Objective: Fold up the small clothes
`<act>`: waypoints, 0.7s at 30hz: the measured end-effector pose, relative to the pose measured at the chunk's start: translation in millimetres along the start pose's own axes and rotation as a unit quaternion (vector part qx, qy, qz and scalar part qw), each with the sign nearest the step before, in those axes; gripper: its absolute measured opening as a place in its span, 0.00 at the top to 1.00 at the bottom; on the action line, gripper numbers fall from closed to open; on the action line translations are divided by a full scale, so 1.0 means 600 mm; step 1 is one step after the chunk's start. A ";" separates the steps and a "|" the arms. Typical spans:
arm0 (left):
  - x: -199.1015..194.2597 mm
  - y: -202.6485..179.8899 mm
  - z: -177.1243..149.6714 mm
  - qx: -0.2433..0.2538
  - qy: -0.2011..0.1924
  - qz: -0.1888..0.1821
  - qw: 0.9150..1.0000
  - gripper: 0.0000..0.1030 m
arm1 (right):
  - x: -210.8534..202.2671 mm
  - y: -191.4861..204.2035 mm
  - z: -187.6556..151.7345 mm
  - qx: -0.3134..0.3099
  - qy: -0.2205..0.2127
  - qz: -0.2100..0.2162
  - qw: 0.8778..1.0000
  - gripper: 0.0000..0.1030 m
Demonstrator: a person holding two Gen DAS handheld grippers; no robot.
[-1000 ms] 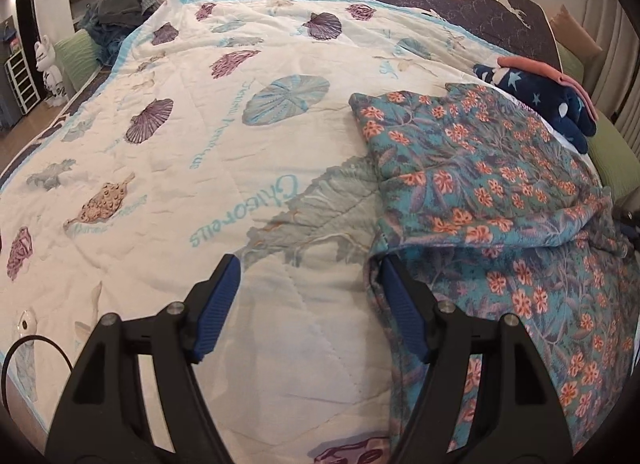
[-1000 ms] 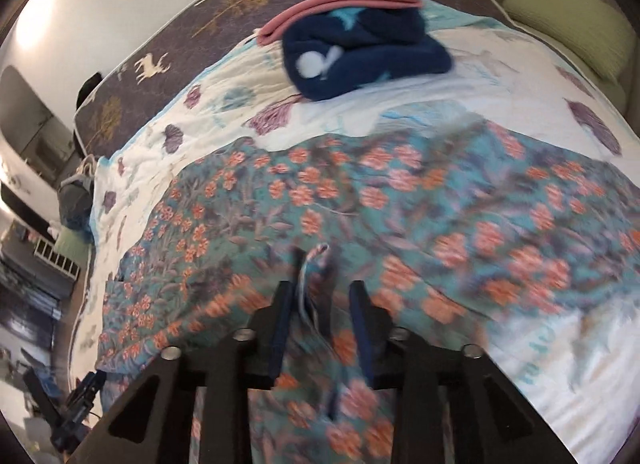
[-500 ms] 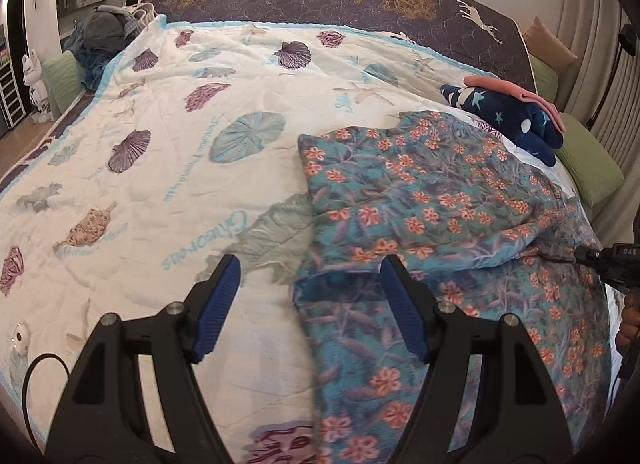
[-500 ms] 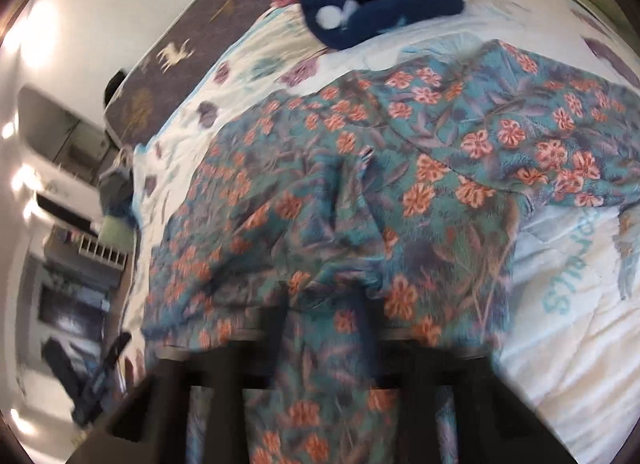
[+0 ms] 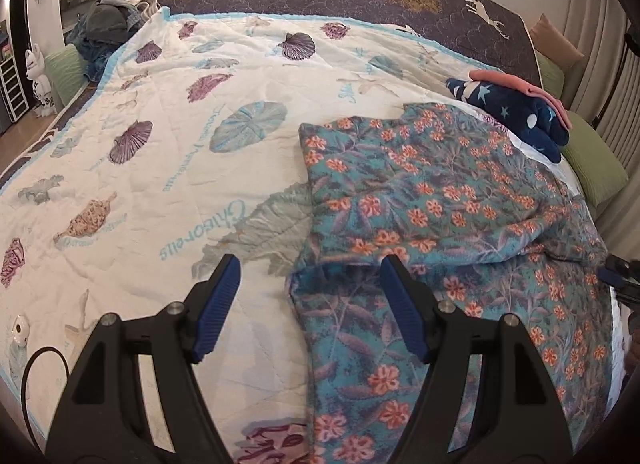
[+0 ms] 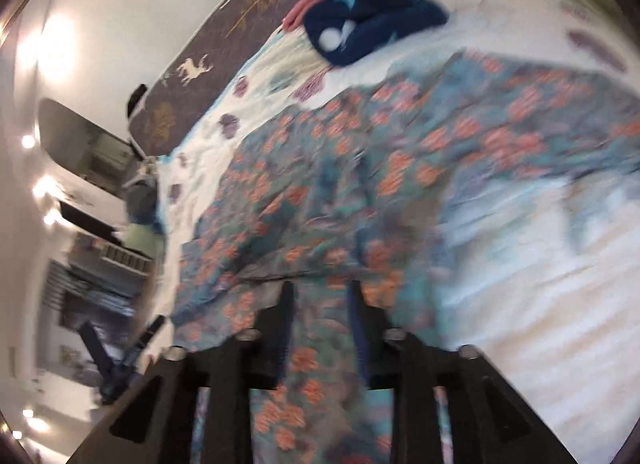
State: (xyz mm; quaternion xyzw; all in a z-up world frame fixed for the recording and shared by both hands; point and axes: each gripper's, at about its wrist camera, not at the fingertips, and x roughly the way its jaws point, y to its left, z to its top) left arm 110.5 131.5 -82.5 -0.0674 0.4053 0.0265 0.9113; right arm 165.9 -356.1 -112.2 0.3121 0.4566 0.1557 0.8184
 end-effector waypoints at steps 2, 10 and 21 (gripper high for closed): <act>-0.005 -0.003 -0.001 0.004 -0.001 0.001 1.000 0.29 | 0.033 -0.003 0.011 0.020 0.008 -0.010 1.000 0.48; -0.020 -0.001 0.011 0.012 -0.017 0.008 1.000 0.29 | -0.025 0.046 0.037 -0.021 -0.091 -0.024 0.995 0.95; -0.003 -0.031 0.023 0.021 -0.008 -0.013 1.000 0.29 | -0.065 -0.013 0.018 -0.009 -0.058 -0.145 0.988 0.78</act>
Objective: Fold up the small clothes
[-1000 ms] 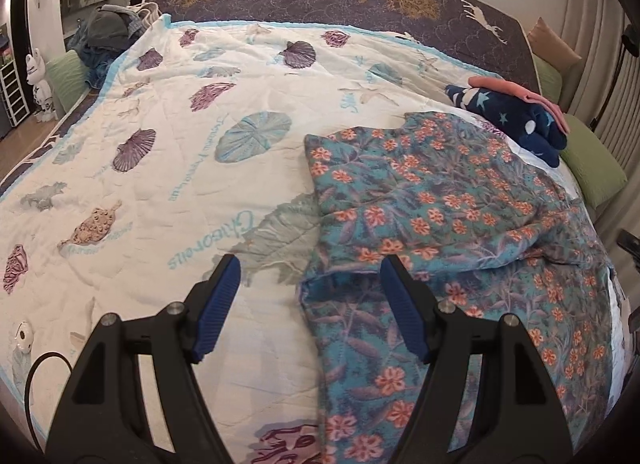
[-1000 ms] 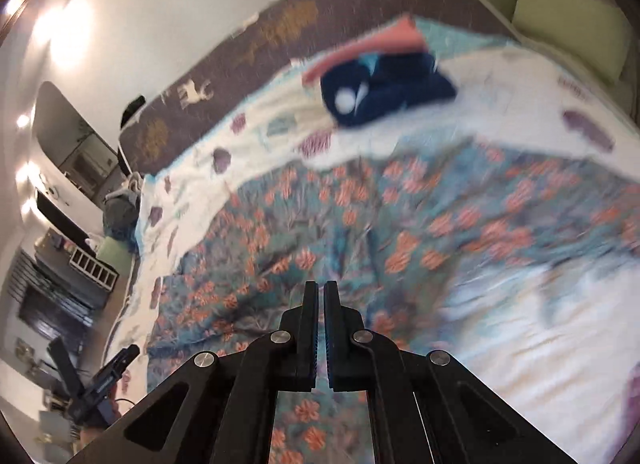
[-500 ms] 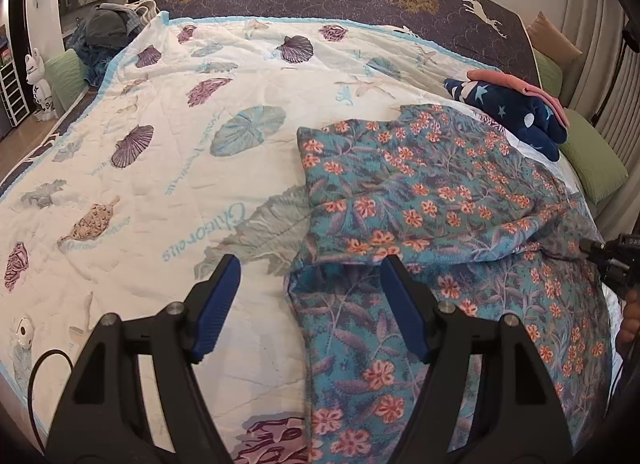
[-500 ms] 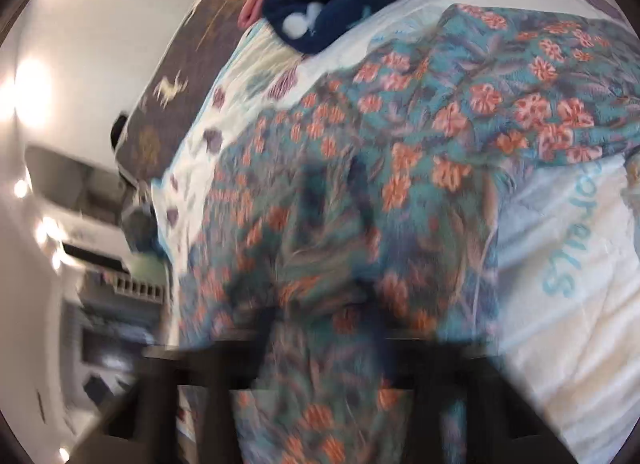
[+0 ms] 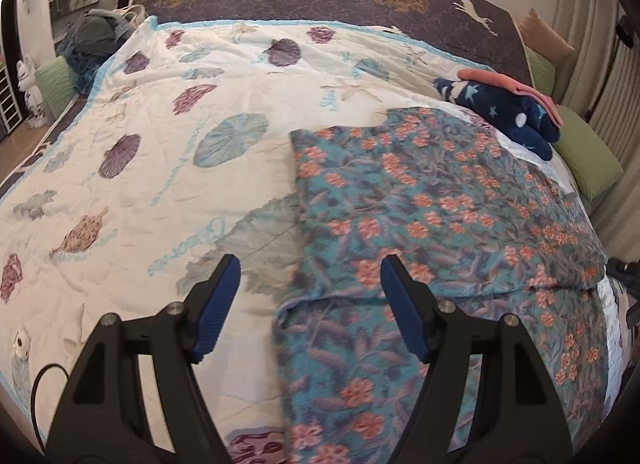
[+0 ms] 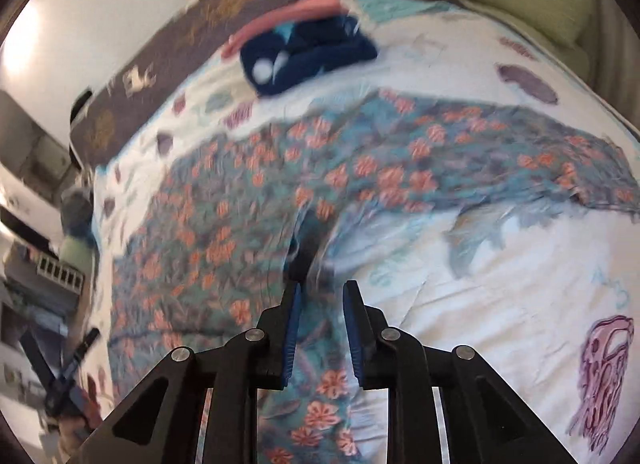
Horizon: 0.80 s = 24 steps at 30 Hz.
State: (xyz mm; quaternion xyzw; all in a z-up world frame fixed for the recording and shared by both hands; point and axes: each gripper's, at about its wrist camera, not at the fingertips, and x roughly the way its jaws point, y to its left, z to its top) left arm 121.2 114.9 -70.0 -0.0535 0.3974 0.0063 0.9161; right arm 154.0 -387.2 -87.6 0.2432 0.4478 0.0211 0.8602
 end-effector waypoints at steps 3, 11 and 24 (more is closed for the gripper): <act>-0.002 -0.023 0.013 0.001 -0.016 -0.034 0.999 0.29 | -0.015 0.023 -0.001 -0.028 -0.028 0.047 0.998 0.78; 0.116 -0.077 -0.002 0.047 0.073 -0.018 0.996 0.29 | 0.115 0.055 -0.007 -0.040 0.055 0.002 0.998 0.96; 0.042 -0.115 -0.010 0.057 0.028 -0.101 0.993 0.29 | -0.061 -0.322 0.005 0.303 -0.113 -0.077 0.943 0.52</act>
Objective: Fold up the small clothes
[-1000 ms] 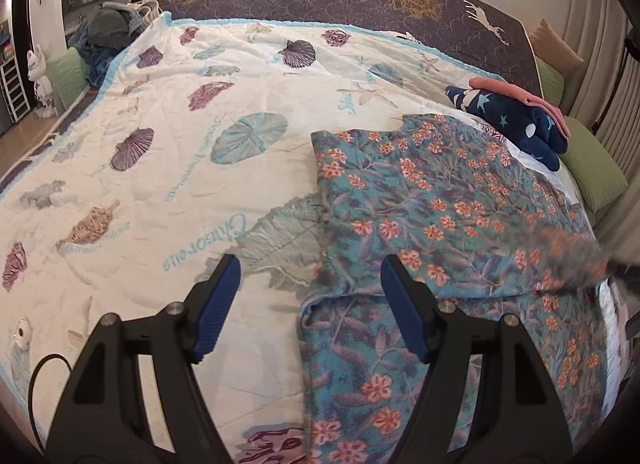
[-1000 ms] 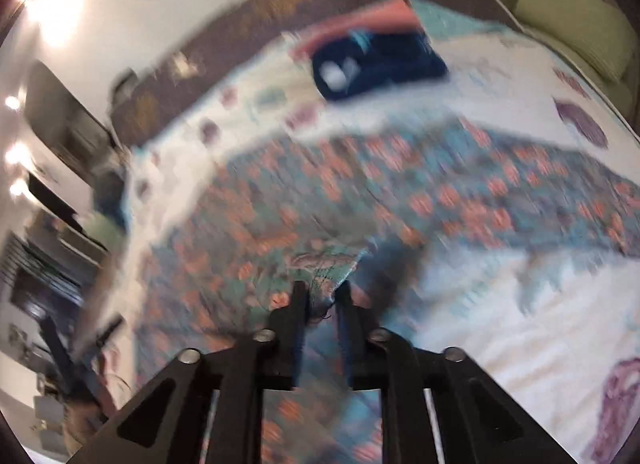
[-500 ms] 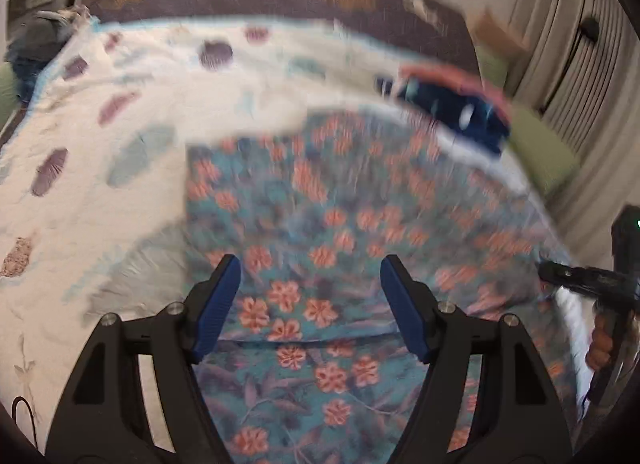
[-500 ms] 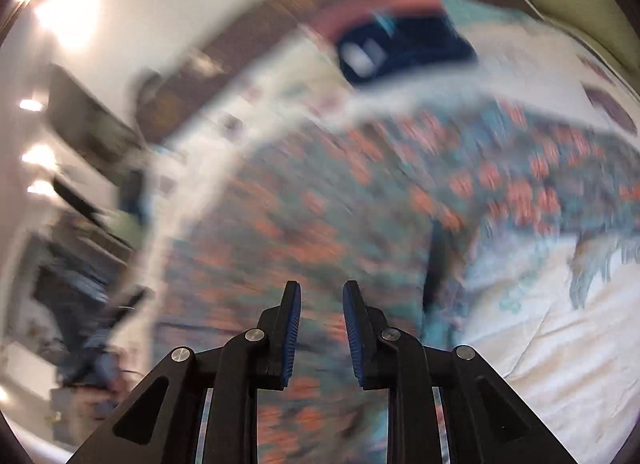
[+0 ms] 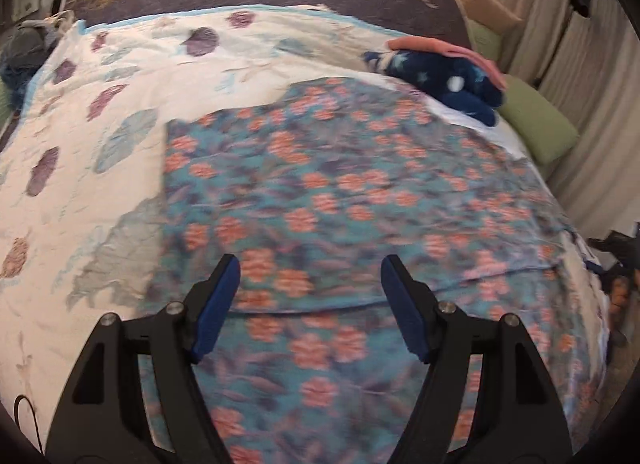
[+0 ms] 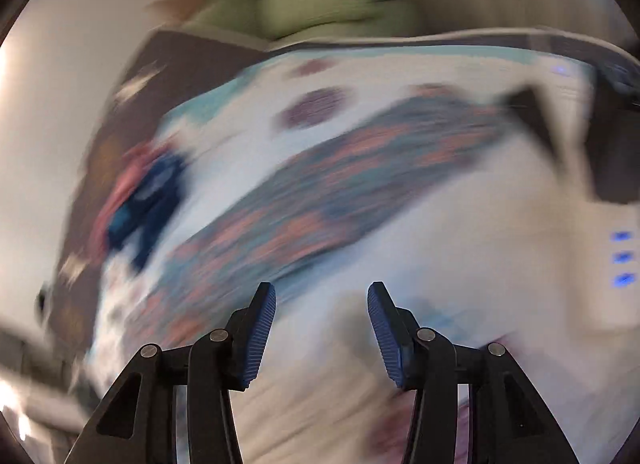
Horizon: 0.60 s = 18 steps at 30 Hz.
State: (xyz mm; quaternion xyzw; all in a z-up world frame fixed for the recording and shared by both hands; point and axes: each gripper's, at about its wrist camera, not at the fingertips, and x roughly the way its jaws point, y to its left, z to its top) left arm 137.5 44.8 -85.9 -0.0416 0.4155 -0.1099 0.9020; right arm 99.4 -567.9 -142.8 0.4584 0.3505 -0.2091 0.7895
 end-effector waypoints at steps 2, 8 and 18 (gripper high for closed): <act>0.001 -0.014 0.003 0.013 0.000 -0.003 1.000 0.29 | 0.022 -0.024 0.018 0.025 0.009 -0.004 1.000 0.52; 0.010 -0.028 0.001 0.011 0.012 0.002 1.000 0.29 | 0.083 -0.051 0.070 0.117 -0.023 0.028 0.993 0.48; 0.018 -0.026 0.008 0.005 0.012 0.007 1.000 0.29 | 0.038 0.056 0.112 -0.010 -0.094 0.076 0.993 0.97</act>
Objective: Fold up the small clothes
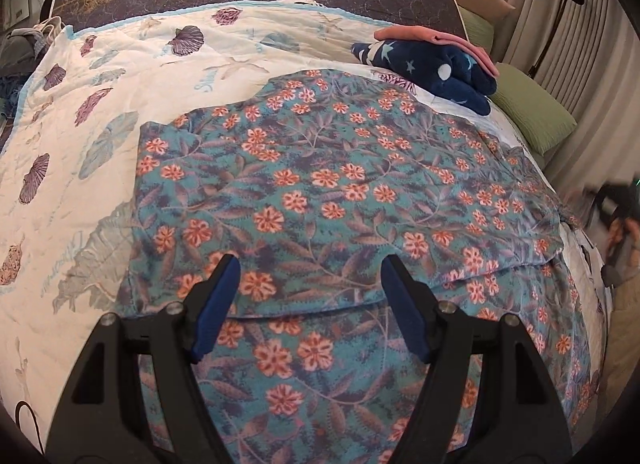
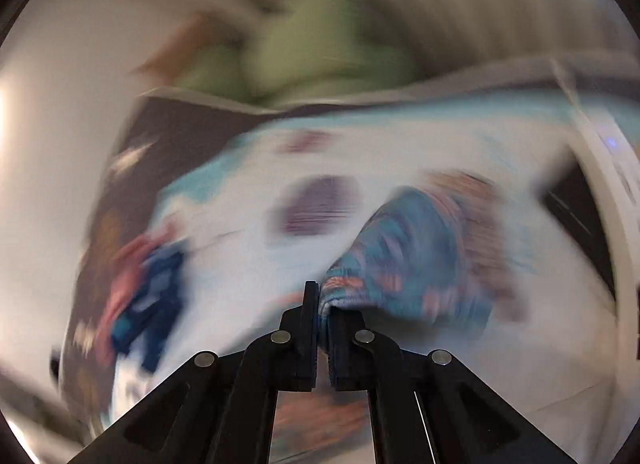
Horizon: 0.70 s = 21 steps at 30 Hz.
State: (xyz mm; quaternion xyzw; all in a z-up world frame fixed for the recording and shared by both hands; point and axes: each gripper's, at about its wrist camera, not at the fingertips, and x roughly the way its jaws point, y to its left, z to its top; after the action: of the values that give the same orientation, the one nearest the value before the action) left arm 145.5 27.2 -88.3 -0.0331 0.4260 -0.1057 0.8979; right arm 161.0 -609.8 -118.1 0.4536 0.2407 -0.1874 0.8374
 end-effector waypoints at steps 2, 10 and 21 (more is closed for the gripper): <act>-0.001 0.002 0.002 -0.009 -0.003 -0.007 1.000 0.29 | -0.035 0.115 -0.036 -0.098 0.003 0.066 0.993 0.95; -0.019 0.037 -0.010 -0.049 -0.009 -0.023 0.998 0.29 | -0.077 0.433 -0.421 -0.439 0.157 0.227 0.855 0.71; -0.004 0.014 0.007 -0.032 0.015 -0.108 0.993 0.28 | -0.060 0.354 -0.519 -0.445 0.270 0.172 0.836 0.64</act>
State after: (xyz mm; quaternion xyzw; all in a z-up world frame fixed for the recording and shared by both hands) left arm 148.5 35.8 -85.1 -0.1063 0.4364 -0.1892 0.8732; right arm 172.2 -231.5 -102.8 0.0990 0.4332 0.2170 0.8692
